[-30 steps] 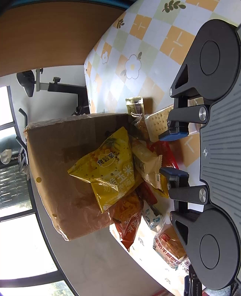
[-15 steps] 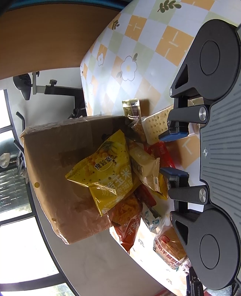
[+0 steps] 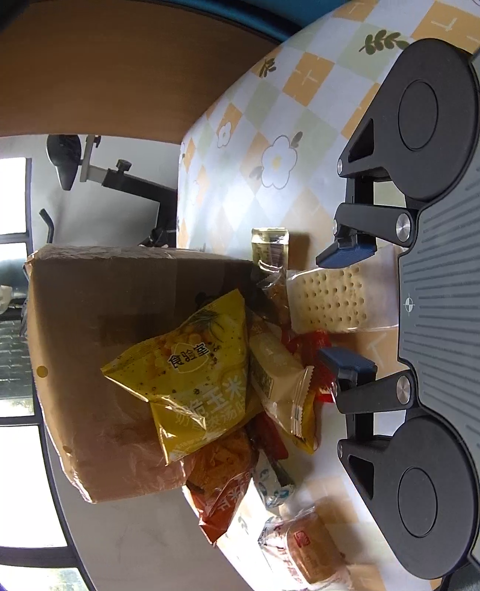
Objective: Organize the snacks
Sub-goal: 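Lift the red sachet and cracker pack and carry them over the box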
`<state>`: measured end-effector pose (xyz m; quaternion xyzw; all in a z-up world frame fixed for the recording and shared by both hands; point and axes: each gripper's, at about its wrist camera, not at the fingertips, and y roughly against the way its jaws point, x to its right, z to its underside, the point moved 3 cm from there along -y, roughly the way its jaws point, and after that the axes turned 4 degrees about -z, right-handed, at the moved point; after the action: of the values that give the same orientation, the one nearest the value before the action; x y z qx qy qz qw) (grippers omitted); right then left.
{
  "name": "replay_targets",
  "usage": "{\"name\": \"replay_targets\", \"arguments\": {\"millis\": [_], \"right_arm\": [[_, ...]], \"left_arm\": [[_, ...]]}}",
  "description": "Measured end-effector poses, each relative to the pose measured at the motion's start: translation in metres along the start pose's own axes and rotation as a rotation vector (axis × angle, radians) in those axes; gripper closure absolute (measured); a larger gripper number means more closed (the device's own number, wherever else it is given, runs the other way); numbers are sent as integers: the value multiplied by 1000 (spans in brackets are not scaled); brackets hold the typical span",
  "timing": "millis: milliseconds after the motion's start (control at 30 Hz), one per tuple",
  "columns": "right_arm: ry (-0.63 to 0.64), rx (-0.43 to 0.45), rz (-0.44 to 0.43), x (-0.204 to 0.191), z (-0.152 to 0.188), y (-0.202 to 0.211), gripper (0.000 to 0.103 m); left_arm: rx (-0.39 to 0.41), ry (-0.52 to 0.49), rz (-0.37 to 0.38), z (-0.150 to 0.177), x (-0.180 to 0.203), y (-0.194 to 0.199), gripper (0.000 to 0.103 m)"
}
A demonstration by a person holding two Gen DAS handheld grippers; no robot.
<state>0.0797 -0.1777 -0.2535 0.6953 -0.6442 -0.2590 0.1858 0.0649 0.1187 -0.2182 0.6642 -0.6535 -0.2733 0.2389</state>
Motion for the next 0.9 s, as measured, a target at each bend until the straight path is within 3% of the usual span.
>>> {"name": "replay_targets", "arguments": {"millis": [200,500,900], "right_arm": [[57,-2,23,-4,0,-9,55],[27,-36,26,5,5,-18,56],[-7,-7,4,13,12,-21,57]], "left_arm": [[-21,30,-22,2,-9,-1,63],[4,81,-60,-6,-19,4,63],[106,61,1,-29,7,22,63]]}}
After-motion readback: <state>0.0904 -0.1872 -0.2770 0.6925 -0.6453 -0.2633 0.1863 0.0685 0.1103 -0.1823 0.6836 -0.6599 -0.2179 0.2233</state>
